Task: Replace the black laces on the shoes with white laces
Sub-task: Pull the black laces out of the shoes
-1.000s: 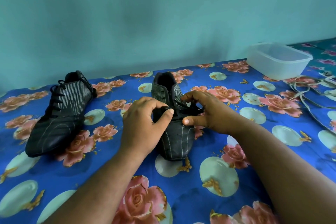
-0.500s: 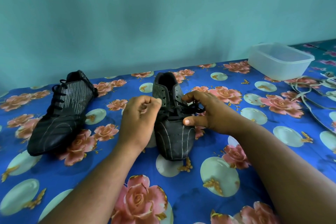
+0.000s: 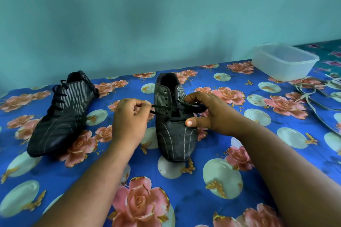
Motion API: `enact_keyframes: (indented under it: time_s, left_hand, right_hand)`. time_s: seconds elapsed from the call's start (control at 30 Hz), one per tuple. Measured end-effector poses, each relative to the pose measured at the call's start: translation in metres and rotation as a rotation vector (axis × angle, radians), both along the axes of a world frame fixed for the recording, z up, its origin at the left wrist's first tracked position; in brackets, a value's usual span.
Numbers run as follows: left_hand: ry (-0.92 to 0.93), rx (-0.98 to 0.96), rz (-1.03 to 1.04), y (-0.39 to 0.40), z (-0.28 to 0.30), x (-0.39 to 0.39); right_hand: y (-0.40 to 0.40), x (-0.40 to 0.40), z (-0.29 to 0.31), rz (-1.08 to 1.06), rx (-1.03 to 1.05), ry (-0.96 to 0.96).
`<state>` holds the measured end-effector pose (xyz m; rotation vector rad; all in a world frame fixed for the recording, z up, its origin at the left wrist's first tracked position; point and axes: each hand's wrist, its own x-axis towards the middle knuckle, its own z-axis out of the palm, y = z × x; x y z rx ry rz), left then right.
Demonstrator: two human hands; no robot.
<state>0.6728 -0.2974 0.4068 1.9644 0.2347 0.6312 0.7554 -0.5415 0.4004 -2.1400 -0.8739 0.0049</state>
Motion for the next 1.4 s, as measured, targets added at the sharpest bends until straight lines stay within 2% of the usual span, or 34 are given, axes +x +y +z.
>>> enact_keyframes:
  time_s: [0.1,0.2,0.37,0.6,0.83,0.9,1.0,1.1,1.3,1.4]
  left_hand:
    - [-0.034,0.077,0.053,0.000,0.003,-0.003]
    - [-0.129,0.113,-0.076,-0.004,0.003,-0.006]
    - [-0.149,0.358,-0.177,-0.018,0.002,-0.009]
    - [-0.085,0.328,-0.162,-0.012,-0.004,-0.004]
    - [0.016,0.219,0.097,0.022,-0.006,0.006]
    - [-0.021,0.216,0.071,0.020,-0.005,0.004]
    - [-0.106,0.233,-0.107,0.006,-0.003,0.000]
    - [-0.138,0.337,-0.214,-0.008,-0.005,-0.002]
    - [-0.090,0.348,-0.174,-0.007,-0.006,-0.001]
    - [-0.024,0.325,-0.044,0.009,-0.008,0.005]
  right_hand:
    - [0.000,0.001,-0.001,-0.005,0.003,-0.012]
    - [0.001,0.002,-0.001,-0.014,-0.004,-0.013]
    - [0.000,0.002,-0.001,-0.016,-0.007,-0.011]
    - [0.001,0.002,-0.001,-0.012,-0.017,-0.022]
    - [0.000,-0.001,0.002,-0.033,-0.041,-0.017]
    - [0.000,-0.002,0.002,-0.036,-0.047,-0.018]
    - [0.000,-0.001,0.002,-0.035,-0.043,-0.016]
    - [0.000,-0.001,0.002,-0.031,-0.042,-0.008]
    - [0.000,0.000,0.001,-0.032,-0.039,0.007]
    - [0.000,-0.002,0.002,-0.027,-0.036,0.019]
